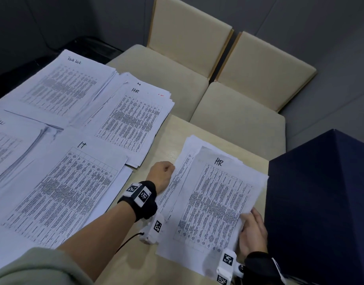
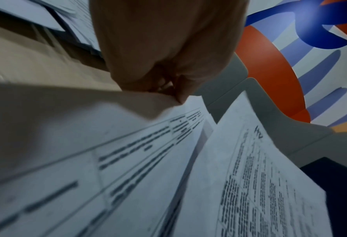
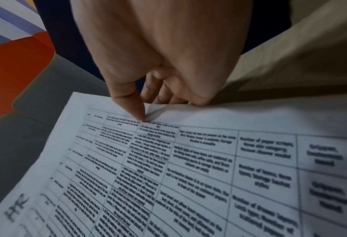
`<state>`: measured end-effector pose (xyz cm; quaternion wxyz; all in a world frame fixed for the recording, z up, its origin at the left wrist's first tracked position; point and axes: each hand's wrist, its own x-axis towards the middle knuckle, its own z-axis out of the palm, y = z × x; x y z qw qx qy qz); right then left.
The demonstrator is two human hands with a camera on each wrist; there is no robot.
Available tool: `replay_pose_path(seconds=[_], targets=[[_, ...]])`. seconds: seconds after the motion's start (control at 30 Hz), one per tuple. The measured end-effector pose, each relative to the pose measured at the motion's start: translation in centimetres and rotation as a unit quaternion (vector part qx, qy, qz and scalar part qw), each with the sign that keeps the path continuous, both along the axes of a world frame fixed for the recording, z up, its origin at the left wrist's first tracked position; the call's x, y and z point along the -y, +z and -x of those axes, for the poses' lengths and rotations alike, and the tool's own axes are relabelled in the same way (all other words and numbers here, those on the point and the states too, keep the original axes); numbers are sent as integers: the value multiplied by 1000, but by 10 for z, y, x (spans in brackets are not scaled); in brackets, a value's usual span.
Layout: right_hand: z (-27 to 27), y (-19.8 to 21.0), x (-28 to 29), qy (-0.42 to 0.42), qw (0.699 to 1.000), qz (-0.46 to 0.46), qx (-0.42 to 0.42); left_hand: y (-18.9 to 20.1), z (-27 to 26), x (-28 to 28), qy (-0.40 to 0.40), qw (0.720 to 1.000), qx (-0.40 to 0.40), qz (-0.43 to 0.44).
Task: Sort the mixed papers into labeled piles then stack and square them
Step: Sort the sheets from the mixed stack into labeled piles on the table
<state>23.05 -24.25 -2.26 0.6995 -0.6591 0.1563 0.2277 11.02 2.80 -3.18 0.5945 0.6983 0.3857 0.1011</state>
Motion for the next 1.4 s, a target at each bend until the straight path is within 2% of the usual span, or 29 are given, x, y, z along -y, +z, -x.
replay_pose_path(seconds=[0.1,0.23,0.43,0.57,0.67,0.77,0.83,0.87,0.9,0.93,1.0,1.1,1.2,1.33,1.4], targets=[[2,-1,2,45,999,5,-24,1,-3,1,17,999,-13,31],[1,-1,2,15,999,30,-21,3,-6,2,16,999,-7,44],[6,4,-6,2,1000,5,-14,7,-8,6,15,995,41,85],[9,12,-12,44,999,16,4,8,-11,7,7,990,65,125],[5,16,-13,95,995,17,-6,12,-11,5,-9,988,64,143],[4,11,-13,98,994,54,-1,23,-10,4,-31,981,57,183],[5,12,-15,94,993,76,11,26,-12,1,-16,979,28,200],[5,11,-14,89,992,88,14,23,-13,-1,-1,983,4,183],[5,14,-12,87,991,101,20,18,-16,-3,14,991,-29,130],[4,16,-11,85,989,116,26,11,-18,-5,10,995,-86,40],[3,22,-10,90,986,128,50,5,-18,-5,-27,973,-206,-96],[4,26,-10,66,993,95,39,-1,-23,1,-113,934,-299,-159],[6,24,-5,50,997,56,-6,-4,-28,4,-144,916,-304,-220],[6,19,0,39,997,25,-60,1,-27,1,-221,865,-309,-328],[9,18,-5,40,996,15,-76,5,-23,-2,-242,860,-284,-349]])
